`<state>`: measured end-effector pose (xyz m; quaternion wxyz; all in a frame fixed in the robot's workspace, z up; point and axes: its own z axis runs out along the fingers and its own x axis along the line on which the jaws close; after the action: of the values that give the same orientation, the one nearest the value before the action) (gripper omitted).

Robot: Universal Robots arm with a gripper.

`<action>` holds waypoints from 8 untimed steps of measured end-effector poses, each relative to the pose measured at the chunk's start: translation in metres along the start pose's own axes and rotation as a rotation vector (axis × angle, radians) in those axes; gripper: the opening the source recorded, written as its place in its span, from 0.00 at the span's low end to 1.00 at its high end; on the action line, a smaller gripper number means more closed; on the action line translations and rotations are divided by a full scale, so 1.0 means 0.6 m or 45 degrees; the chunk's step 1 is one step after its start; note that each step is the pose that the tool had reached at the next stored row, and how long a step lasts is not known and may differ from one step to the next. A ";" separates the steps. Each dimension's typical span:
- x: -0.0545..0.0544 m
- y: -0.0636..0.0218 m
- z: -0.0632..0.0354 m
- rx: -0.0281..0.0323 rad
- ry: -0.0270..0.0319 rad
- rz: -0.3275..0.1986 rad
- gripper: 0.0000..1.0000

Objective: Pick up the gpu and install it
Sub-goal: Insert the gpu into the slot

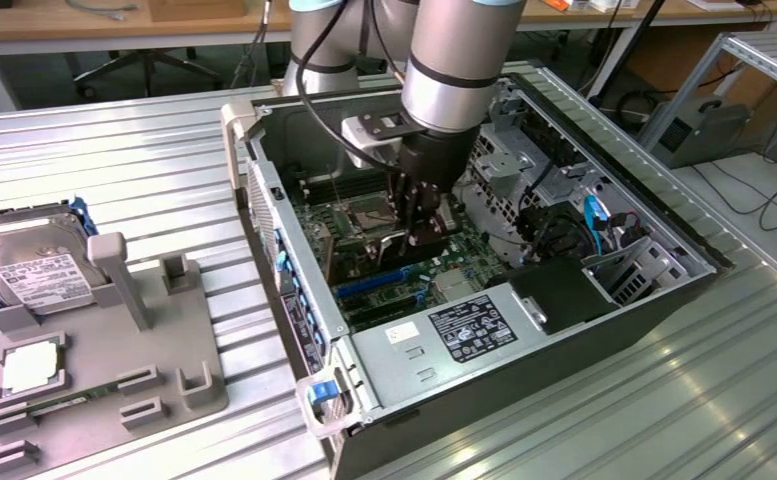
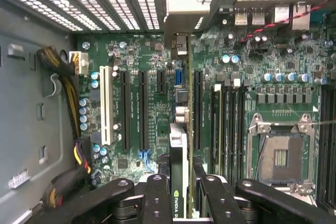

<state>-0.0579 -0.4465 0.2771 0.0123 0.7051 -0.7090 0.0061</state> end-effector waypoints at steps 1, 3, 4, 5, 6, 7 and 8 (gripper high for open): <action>0.000 0.002 0.001 0.0001 -0.0028 0.000 0.27; 0.000 0.002 0.001 0.0001 -0.0111 0.000 0.27; 0.000 0.002 0.001 0.0002 -0.0158 0.000 0.27; 0.000 0.002 0.001 0.0009 -0.0263 0.000 0.27; 0.000 0.002 0.001 0.0013 -0.0383 0.000 0.27; 0.001 0.003 0.001 0.0013 -0.0416 0.000 0.27; 0.002 0.003 0.001 0.0013 -0.0417 0.000 0.27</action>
<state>-0.0594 -0.4476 0.2765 0.0003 0.7052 -0.7090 -0.0050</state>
